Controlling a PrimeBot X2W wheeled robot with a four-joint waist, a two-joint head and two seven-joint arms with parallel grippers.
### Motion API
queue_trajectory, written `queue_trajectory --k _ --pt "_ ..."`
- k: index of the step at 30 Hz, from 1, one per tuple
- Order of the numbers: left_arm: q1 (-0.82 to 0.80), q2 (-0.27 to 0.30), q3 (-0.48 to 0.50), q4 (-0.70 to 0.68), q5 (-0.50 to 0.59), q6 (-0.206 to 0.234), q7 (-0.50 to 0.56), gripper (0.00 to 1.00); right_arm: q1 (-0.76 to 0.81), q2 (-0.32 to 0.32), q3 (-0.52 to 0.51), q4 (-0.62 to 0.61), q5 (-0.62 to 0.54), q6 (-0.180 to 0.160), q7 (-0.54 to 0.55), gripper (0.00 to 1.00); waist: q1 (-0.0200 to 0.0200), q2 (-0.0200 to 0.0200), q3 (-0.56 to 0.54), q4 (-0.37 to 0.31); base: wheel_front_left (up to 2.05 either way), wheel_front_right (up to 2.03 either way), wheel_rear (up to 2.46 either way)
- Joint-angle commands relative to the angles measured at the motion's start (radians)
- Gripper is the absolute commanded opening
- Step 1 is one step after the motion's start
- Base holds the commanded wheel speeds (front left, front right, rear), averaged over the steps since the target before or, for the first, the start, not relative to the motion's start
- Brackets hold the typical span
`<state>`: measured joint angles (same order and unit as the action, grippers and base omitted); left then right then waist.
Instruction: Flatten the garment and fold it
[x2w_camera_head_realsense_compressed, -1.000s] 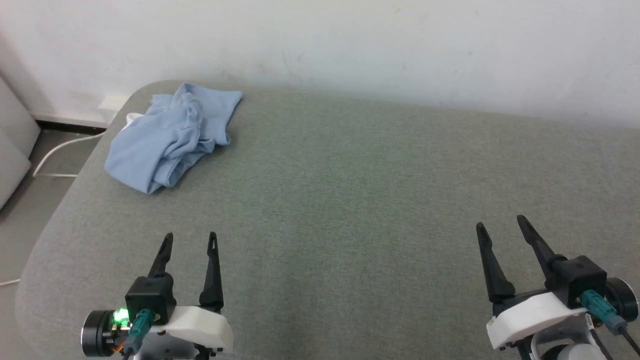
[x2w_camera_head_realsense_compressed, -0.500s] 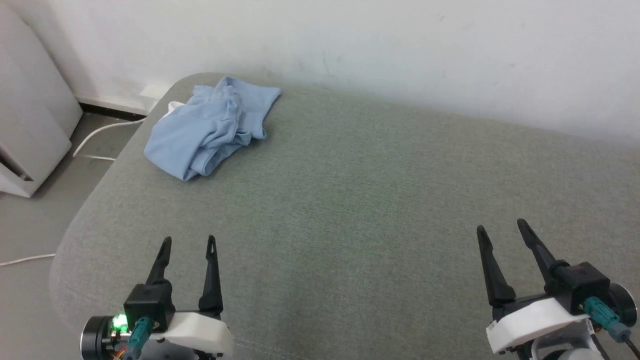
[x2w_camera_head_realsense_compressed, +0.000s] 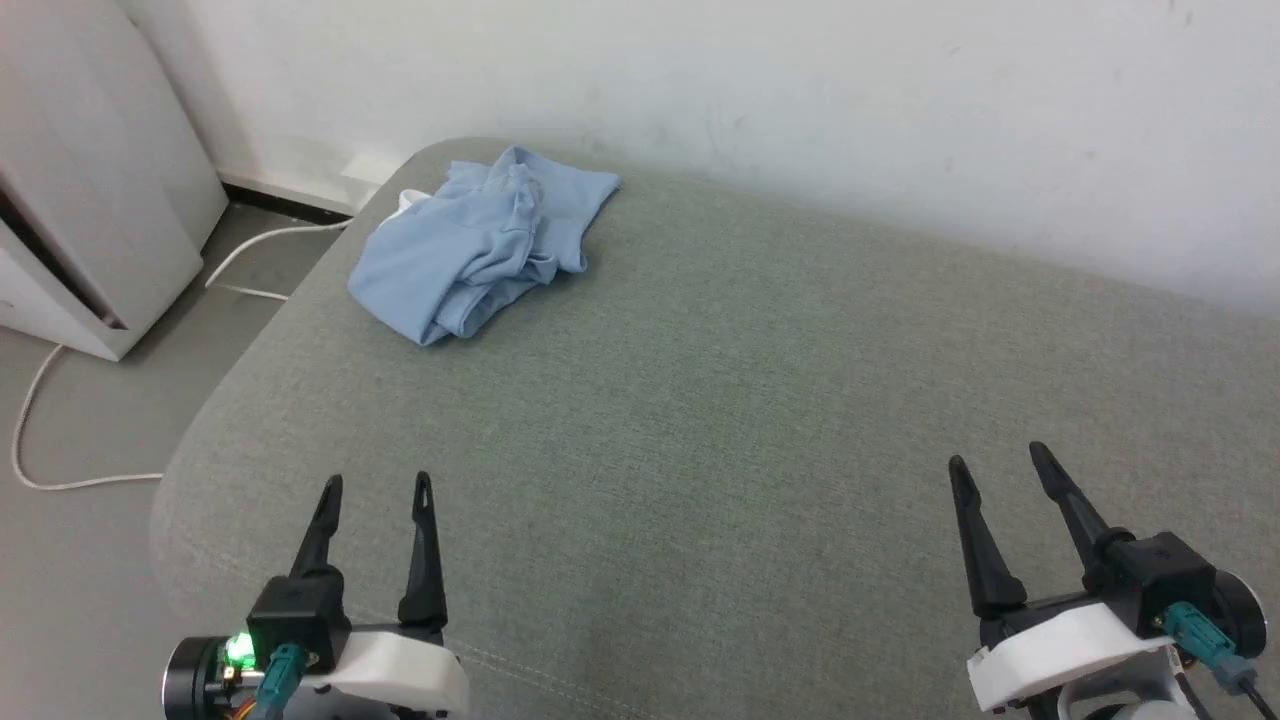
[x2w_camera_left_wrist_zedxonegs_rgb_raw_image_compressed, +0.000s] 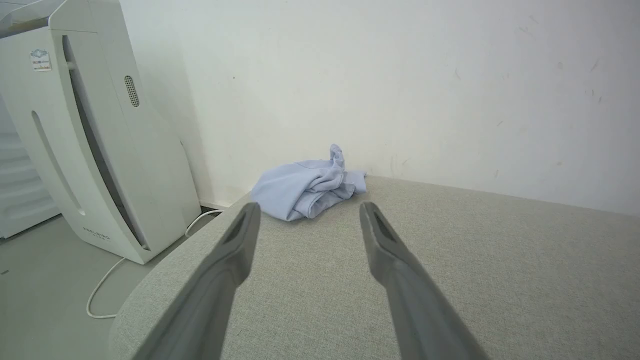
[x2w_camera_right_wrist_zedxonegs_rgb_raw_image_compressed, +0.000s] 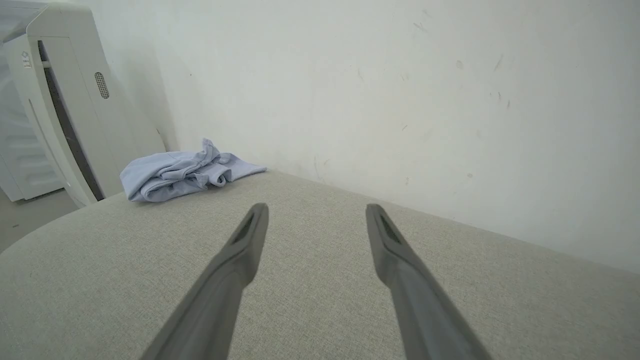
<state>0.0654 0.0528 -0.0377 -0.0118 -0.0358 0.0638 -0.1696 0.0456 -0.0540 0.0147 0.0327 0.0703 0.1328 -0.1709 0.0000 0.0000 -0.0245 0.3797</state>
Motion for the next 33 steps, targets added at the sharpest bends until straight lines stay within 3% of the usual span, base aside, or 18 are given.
queue_trajectory --k 1,33 --pt "0.018 -0.002 -0.003 -0.004 -0.009 0.014 -0.012 1.0 0.011 0.002 0.006 0.004 0.007 -0.001 -0.011 1.0 0.0 0.0 -0.002 0.012 0.0 0.0 0.0" --pt "0.045 -0.002 -0.023 -0.008 -0.025 0.041 -0.079 1.0 0.027 0.004 0.021 0.034 0.036 -0.002 -0.078 1.0 0.0 0.0 -0.01 0.155 0.0 0.0 0.0"
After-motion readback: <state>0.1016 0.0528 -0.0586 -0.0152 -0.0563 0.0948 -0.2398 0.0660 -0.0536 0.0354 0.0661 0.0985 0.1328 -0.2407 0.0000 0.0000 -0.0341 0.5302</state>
